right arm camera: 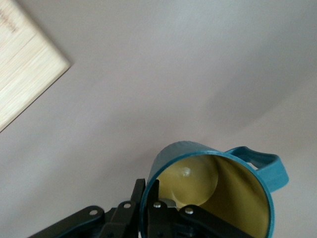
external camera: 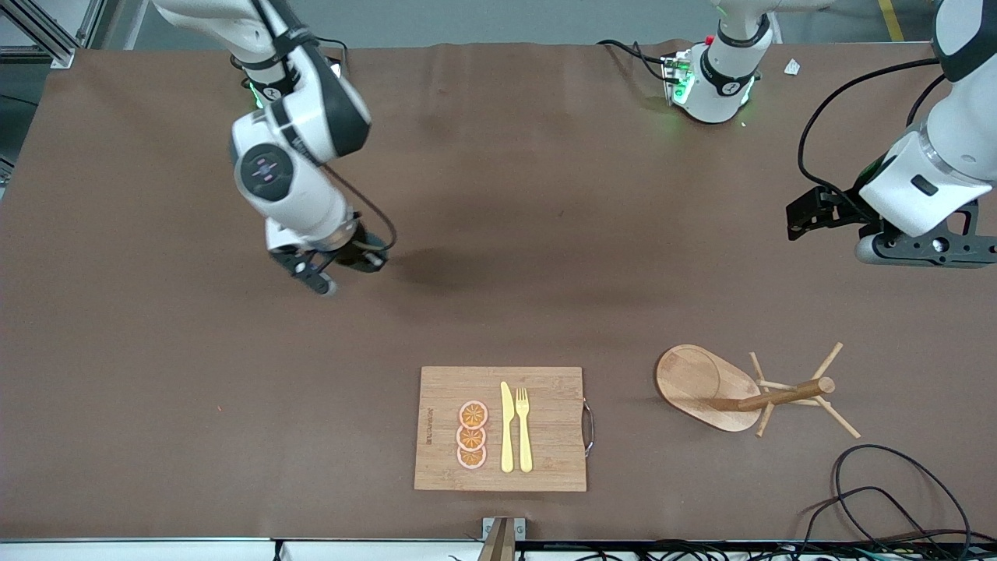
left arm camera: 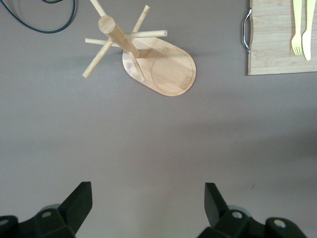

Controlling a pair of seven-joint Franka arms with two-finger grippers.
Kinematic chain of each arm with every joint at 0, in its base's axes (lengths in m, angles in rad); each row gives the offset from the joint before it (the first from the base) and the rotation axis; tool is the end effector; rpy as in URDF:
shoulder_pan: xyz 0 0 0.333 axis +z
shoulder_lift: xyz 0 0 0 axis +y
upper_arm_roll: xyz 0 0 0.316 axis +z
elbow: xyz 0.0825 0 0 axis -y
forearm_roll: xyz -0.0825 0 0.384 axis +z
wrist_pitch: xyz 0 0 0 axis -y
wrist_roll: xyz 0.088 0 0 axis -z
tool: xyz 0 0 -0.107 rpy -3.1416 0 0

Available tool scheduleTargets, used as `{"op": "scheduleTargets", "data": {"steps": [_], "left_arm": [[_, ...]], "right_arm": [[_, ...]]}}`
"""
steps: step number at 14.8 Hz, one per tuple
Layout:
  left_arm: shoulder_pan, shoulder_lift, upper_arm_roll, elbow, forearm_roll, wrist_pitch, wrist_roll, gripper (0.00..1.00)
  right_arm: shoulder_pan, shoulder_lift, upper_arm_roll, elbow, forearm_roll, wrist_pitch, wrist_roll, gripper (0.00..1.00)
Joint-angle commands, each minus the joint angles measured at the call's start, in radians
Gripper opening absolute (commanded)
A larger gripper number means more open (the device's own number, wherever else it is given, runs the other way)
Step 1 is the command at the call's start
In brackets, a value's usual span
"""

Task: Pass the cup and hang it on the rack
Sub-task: 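Carry the mug with the right gripper toward the table middle, then lower the mug onto the table with the right gripper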

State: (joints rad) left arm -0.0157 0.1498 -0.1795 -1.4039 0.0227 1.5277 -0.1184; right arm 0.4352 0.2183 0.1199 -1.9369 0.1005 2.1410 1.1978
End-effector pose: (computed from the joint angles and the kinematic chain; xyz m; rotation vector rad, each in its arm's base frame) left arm 0.5866 -0.1046 0.6142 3.1389 -0.1169 -0.0376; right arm 0.5102 0.3182 0.3735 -2.8912 1.0557 0.1435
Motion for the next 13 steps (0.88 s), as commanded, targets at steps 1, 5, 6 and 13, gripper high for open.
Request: {"op": "scheduleTargets", "data": {"steps": [1,5,6,13], "left_arm": [[-0.001,-0.007,0.000,0.003,0.002,-0.009,-0.012,1.00],[-0.036,0.019,-0.002,0.005,0.000,0.021,-0.081,1.00],[-0.058,0.022,0.000,0.005,0.005,0.028,-0.114,1.00],[-0.087,0.051,-0.002,0.005,0.011,0.057,-0.207,1.00]], "right_arm": [[0.103,0.080,-0.016,0.108,0.013,-0.009,0.199,0.00],[0.224,0.292,-0.019,0.343,-0.001,-0.006,0.448,0.00],[0.234,0.352,-0.022,0.418,-0.002,-0.007,0.489,0.00],[0.232,0.498,-0.049,0.587,-0.047,-0.015,0.670,0.02]]}}
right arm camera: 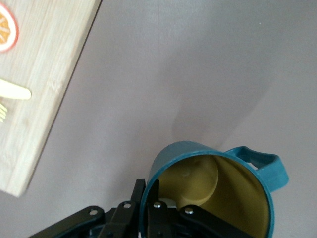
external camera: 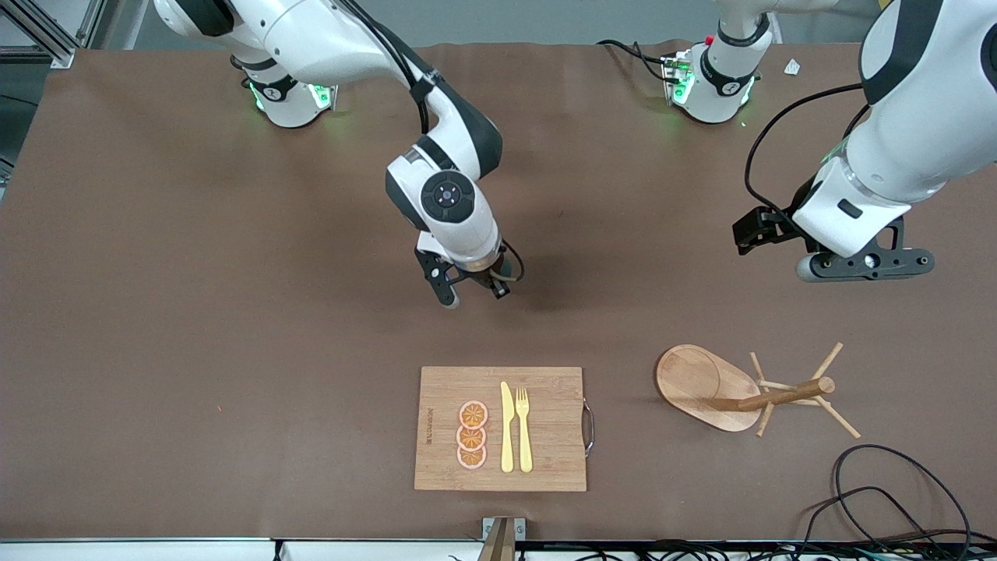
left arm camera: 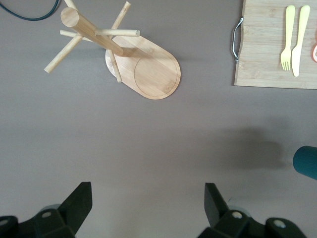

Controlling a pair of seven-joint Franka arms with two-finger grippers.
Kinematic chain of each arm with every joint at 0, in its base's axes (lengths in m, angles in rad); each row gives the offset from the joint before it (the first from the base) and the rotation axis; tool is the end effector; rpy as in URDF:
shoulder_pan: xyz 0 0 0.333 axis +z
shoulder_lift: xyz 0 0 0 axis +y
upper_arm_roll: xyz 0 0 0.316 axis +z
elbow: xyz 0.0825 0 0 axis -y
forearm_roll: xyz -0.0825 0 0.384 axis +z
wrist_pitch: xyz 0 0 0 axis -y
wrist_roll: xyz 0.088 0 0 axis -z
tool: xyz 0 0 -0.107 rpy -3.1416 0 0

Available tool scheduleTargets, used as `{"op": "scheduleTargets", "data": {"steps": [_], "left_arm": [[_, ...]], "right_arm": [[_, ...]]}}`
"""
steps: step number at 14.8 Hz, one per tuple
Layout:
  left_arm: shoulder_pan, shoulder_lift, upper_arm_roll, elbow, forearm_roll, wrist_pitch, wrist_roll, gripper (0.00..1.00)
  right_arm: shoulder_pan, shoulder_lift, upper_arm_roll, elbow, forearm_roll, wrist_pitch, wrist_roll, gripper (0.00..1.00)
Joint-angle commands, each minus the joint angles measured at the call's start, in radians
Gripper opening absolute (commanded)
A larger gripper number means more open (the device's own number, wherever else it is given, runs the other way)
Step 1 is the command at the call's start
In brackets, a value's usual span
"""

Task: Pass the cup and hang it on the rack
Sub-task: 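Lower the mug onto the table with the right gripper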

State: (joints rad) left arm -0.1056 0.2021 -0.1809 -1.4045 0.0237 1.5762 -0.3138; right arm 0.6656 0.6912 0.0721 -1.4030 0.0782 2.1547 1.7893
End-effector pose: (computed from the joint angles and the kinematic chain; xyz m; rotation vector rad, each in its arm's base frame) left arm 0.5937 -0.1604 0.5868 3.1370 0.0470 -0.0465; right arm 0.5477 0.4876 0.3031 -2.5882 1.6059 0.1343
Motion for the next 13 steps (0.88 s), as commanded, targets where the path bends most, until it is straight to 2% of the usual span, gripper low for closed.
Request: {"op": "scheduleTargets", "data": {"steps": [1,4,6,11,13], "left_arm": [[0.004,-0.001,0.000,0.004,0.009,0.013,-0.013,1.00],[0.010,-0.001,0.001,0.006,0.007,0.015,-0.022,1.00],[0.015,0.000,0.001,0.004,0.004,0.019,-0.050,1.00],[0.014,0.002,0.001,0.003,0.004,0.021,-0.136,1.00],[0.014,0.013,0.001,0.002,0.005,0.024,-0.154,1.00]], "right_arm": [[-0.004,0.033,-0.003,0.070,-0.028,-0.041,0.093,0.02],[0.005,0.065,-0.029,0.134,-0.054,-0.175,0.096,0.00],[0.006,0.096,-0.031,0.186,-0.055,-0.254,0.172,0.00],[0.006,0.148,-0.029,0.222,-0.078,-0.202,0.378,0.01],[0.005,0.175,-0.029,0.245,-0.077,-0.194,0.392,0.02]]}}
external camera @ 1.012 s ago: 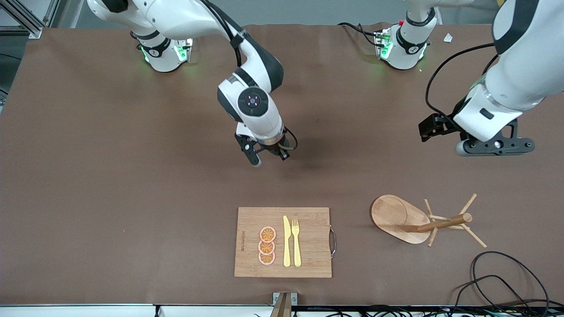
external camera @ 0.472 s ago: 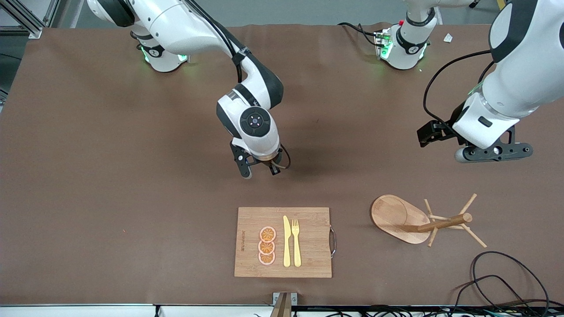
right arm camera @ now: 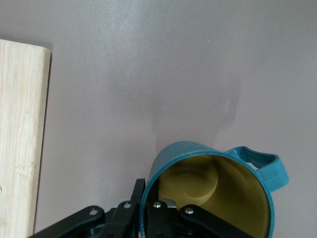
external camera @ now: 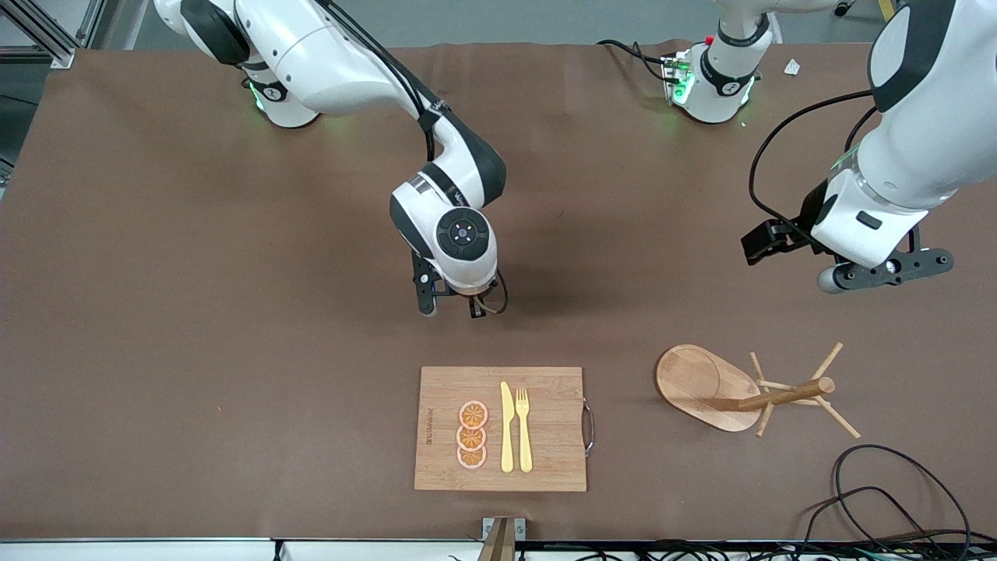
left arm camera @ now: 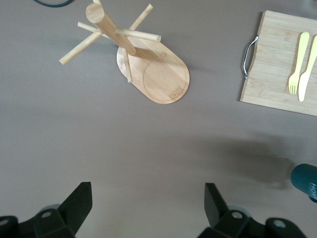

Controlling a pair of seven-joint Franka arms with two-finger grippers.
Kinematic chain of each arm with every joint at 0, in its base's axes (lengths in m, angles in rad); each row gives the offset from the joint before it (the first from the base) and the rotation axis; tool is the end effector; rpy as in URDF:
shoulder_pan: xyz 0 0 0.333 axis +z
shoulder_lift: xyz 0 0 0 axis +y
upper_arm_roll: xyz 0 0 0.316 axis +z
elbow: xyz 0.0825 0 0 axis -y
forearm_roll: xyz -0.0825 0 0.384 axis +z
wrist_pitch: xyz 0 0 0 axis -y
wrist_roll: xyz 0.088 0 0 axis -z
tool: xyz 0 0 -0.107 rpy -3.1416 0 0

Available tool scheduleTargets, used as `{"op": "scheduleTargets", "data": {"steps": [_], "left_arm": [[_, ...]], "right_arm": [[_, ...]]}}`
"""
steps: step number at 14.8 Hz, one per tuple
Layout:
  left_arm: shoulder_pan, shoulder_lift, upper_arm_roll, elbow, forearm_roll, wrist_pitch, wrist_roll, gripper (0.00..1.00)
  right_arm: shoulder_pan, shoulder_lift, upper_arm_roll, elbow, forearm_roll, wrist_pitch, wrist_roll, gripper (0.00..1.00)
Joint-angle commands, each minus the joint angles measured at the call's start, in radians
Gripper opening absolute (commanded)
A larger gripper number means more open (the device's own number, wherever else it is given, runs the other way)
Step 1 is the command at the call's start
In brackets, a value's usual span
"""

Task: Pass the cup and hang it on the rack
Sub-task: 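Lower the mug onto the table with the right gripper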

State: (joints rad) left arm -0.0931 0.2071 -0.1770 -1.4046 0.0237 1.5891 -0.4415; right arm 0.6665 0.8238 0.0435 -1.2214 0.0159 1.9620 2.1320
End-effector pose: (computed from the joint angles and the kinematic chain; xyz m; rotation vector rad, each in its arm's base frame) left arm 0.5988 -0.1514 0.5848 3.1245 0.2727 -0.0354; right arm 0.5706 0.4807 0.2716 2.3035 -2.0230 -0.0900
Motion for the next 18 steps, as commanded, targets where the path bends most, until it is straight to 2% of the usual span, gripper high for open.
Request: {"op": "scheduleTargets", "data": {"steps": [1,12,13,18], "left_arm": [[0.001,0.008,-0.003,0.000,0.005,0.012,-0.035,1.00],[0.013,-0.005,-0.001,-0.002,0.007,0.020,-0.042,1.00],[0.012,-0.009,-0.001,-0.002,0.007,0.017,-0.042,1.00],[0.007,-0.014,-0.001,-0.004,0.008,0.017,-0.043,1.00]], "right_arm": [[0.004,0.055,0.001,0.089,-0.013,0.000,0.055,0.02],[0.048,0.112,-0.021,0.140,-0.016,-0.008,0.078,0.05],[0.054,0.115,-0.021,0.141,-0.016,-0.006,0.078,0.10],[0.054,0.113,-0.021,0.141,-0.016,-0.002,0.078,0.49]]}}
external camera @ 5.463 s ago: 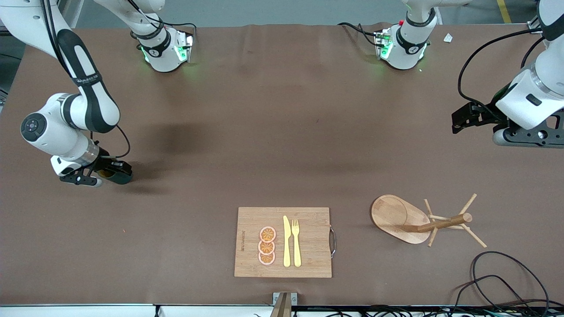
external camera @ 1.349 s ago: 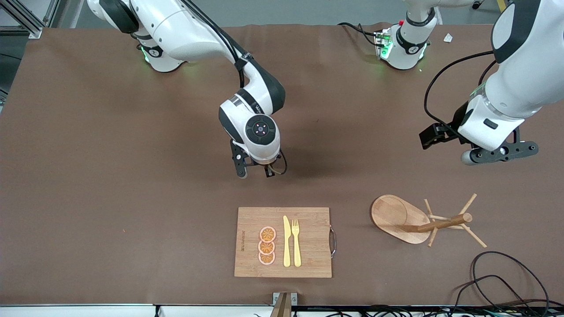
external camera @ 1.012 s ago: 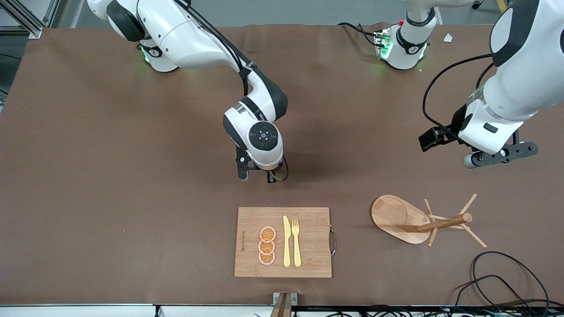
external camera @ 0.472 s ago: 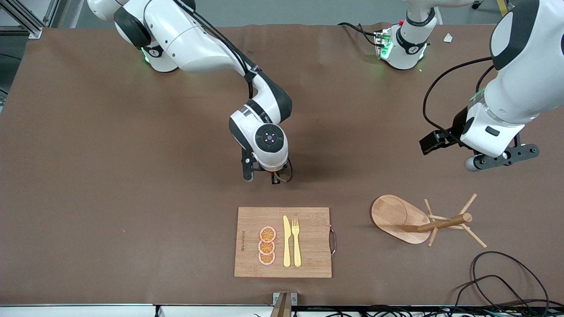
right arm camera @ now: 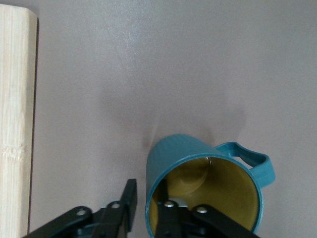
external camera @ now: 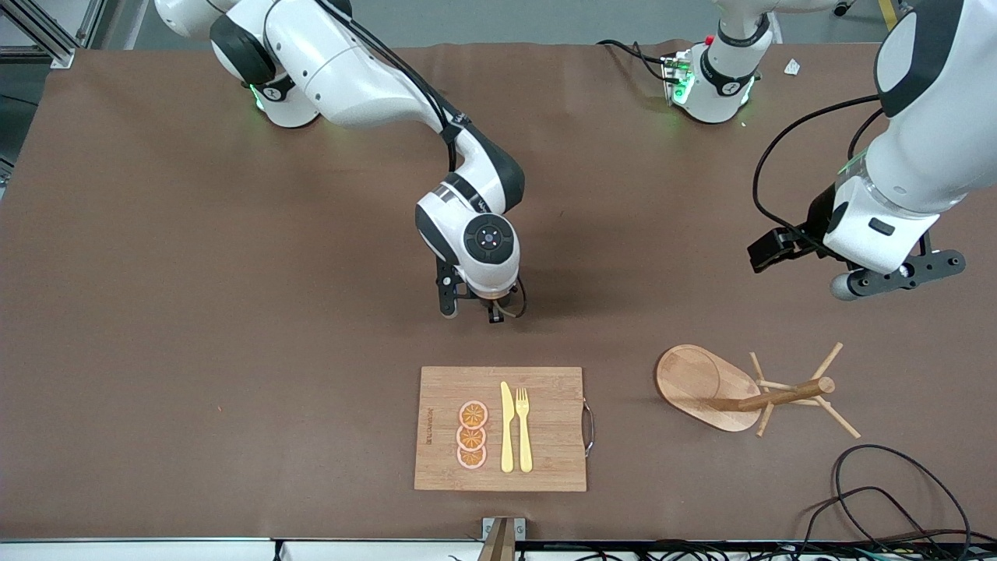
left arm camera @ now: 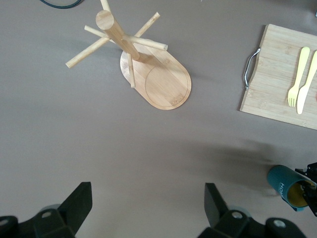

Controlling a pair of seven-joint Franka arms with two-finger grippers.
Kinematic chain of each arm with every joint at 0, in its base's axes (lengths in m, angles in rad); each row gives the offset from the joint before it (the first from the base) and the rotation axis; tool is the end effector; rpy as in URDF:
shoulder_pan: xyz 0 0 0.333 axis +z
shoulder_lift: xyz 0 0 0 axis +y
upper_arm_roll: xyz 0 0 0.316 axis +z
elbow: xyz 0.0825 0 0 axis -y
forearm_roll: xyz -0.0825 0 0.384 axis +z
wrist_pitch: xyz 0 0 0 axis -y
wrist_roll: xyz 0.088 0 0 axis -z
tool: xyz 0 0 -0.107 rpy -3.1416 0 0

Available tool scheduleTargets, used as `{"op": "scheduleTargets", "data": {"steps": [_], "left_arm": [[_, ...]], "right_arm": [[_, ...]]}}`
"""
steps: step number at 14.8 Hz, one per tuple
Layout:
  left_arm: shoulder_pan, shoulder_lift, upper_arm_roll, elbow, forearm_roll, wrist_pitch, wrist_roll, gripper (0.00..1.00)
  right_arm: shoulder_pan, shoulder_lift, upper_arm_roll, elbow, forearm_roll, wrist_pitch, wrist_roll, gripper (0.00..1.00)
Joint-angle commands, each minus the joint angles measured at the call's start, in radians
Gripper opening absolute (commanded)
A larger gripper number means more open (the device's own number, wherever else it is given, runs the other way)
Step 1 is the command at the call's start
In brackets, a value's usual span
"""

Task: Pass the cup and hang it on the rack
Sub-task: 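Lower the mug onto the table with the right gripper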

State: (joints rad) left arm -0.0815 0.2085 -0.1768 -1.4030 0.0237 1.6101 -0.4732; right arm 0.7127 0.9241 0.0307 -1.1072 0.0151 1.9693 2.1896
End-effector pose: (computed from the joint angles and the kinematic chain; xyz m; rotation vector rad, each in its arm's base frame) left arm 0.6032 -0.1449 0.5865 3.1105 0.3400 -0.0045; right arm 0.5665 0.5123 0.2488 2.2937 -2.0608 -0.0691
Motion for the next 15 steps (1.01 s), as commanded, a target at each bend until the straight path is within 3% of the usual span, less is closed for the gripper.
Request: {"op": "scheduleTargets", "data": {"steps": [1,3,8,10,13,15], "left_arm": [[-0.006,-0.015,-0.001,-0.004,0.008,-0.006,-0.010,1.00],[-0.007,-0.018,-0.001,-0.004,0.008,-0.006,-0.010,1.00],[-0.018,-0.024,-0.004,-0.004,0.010,-0.010,-0.010,1.00],[-0.015,-0.026,-0.004,-0.002,0.010,-0.010,-0.001,1.00],[-0.018,-0.029,-0.007,0.002,0.008,-0.012,0.001,1.00],[-0.017,-0.029,-0.058,0.001,0.024,-0.012,-0.001,1.00]], "right_arm": [[0.008,0.012,-0.008,0.027,-0.015,-0.009,0.015,0.59],[0.005,0.007,-0.008,0.027,-0.015,-0.009,0.007,0.70],[-0.005,-0.013,-0.006,0.027,-0.014,-0.013,-0.011,0.81],[-0.006,-0.022,-0.005,0.024,-0.009,-0.020,-0.050,0.99],[-0.002,-0.024,-0.003,0.024,-0.007,-0.023,-0.051,1.00],[-0.010,-0.030,0.000,0.026,-0.006,-0.035,-0.056,1.00]]}}
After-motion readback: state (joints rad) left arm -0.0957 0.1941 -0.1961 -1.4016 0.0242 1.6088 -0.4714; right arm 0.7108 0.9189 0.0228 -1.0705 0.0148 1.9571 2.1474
